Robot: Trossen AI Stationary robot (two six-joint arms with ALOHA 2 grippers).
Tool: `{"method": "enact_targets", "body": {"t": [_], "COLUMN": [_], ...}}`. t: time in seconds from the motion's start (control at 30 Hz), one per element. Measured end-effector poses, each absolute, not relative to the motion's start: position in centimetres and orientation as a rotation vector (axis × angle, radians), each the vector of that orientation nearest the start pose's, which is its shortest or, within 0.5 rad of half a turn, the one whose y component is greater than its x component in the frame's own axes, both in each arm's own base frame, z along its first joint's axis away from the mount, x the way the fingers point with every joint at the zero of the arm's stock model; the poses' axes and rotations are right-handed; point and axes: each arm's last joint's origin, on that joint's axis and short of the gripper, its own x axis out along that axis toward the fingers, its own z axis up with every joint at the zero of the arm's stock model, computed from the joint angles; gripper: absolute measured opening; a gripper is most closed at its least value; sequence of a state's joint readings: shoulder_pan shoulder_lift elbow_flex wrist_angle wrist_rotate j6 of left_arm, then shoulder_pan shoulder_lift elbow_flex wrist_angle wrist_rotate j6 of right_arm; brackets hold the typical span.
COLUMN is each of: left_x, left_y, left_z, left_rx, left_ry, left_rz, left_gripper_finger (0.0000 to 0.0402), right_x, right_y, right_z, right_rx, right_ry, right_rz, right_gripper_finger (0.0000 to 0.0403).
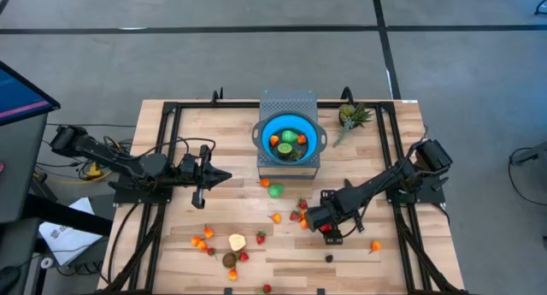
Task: Pick & Place Fruit
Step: Put the right sliced apple into the strainer bowl
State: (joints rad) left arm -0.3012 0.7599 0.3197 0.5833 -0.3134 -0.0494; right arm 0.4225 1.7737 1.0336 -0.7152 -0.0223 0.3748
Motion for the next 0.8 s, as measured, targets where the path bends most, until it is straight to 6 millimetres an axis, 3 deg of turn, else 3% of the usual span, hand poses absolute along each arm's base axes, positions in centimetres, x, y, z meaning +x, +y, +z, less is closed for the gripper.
{"method": "enact_targets", "body": {"t": [0.37,0.8], "left_x": [16.52,16.52], "left_y": [-4.19,-4.20], "left_z": [24.86,24.81], "left_rx": [-0.092,-0.091], "left_ry": [-0.135,-0.130], "left_rz": [0.009,0.009], "left_gripper_finger": [0.0002,0.0002], "right_x": [27.23,27.26], "right_y": [12.39,12.36], "right_z": [13.64,13.58], "right_rx": [-0.005,0.000], "right_ry": [1.476,1.472], "right_rz": [0.102,0.090], "right_gripper_finger": [0.0330,0.0291]}}
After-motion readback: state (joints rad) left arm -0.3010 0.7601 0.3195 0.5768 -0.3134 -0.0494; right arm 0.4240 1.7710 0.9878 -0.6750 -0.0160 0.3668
